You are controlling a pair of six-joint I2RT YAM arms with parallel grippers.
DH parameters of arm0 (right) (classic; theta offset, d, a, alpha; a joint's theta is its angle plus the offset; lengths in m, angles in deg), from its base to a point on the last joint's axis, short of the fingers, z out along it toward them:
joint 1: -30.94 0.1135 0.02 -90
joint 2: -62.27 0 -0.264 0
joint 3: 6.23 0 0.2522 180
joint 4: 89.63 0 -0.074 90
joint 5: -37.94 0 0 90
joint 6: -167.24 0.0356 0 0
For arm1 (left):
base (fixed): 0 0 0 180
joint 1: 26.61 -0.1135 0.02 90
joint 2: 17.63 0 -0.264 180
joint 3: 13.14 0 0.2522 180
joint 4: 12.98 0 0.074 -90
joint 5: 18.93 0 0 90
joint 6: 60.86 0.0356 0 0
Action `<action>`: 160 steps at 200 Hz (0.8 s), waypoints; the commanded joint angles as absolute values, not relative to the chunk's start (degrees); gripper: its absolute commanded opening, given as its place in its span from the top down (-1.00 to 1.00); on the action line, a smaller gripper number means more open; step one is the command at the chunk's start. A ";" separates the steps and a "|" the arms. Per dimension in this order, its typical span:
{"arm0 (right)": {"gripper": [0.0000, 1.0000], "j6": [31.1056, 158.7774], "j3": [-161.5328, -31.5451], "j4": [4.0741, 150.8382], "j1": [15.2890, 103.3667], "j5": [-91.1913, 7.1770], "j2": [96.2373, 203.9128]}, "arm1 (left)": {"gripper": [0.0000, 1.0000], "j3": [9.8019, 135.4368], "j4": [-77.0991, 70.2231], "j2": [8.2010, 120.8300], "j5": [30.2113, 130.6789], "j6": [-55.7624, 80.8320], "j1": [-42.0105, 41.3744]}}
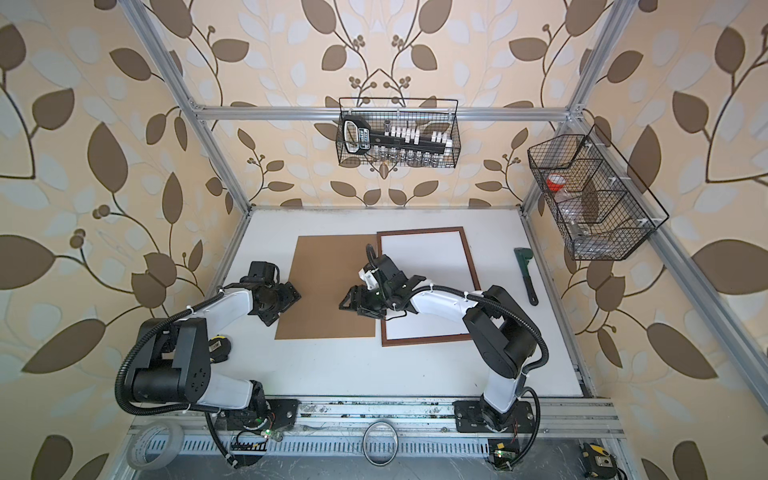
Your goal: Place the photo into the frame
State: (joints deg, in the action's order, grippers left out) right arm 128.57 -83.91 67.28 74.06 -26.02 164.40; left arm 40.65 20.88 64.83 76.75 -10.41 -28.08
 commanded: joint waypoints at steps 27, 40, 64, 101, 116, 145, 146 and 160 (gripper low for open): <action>-0.44 124.78 -86.39 52.36 76.44 -43.94 167.72 | -0.70 35.80 29.18 65.21 80.87 -13.30 -27.61; -0.45 124.55 -86.85 50.79 76.89 -47.20 167.87 | -0.70 35.36 29.06 65.19 81.19 -13.61 -27.52; -0.47 124.29 -86.32 49.72 76.84 -49.33 169.17 | -0.70 35.00 29.53 63.39 80.55 -13.60 -27.54; -0.50 124.07 -85.27 49.25 75.24 -50.32 172.11 | -0.70 34.88 29.95 62.97 80.22 -13.30 -27.57; -0.53 124.25 -87.12 48.49 76.08 -49.92 173.63 | -0.69 34.31 29.22 63.38 80.88 -13.69 -27.57; -0.60 127.08 -89.00 50.10 78.94 -44.20 177.36 | -0.66 32.91 27.80 63.30 82.97 -15.16 -26.90; -0.60 127.26 -88.95 50.30 79.03 -44.09 177.43 | -0.66 32.89 27.74 63.27 83.09 -15.25 -26.89; -0.66 128.94 -88.30 52.11 79.79 -41.43 178.46 | -0.65 32.04 27.26 62.52 84.07 -16.30 -26.37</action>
State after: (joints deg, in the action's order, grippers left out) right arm 125.27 -90.73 53.47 77.71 -46.74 172.58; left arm 37.00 20.90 60.74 78.63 -12.68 -28.00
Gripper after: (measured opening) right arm 0.806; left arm 0.829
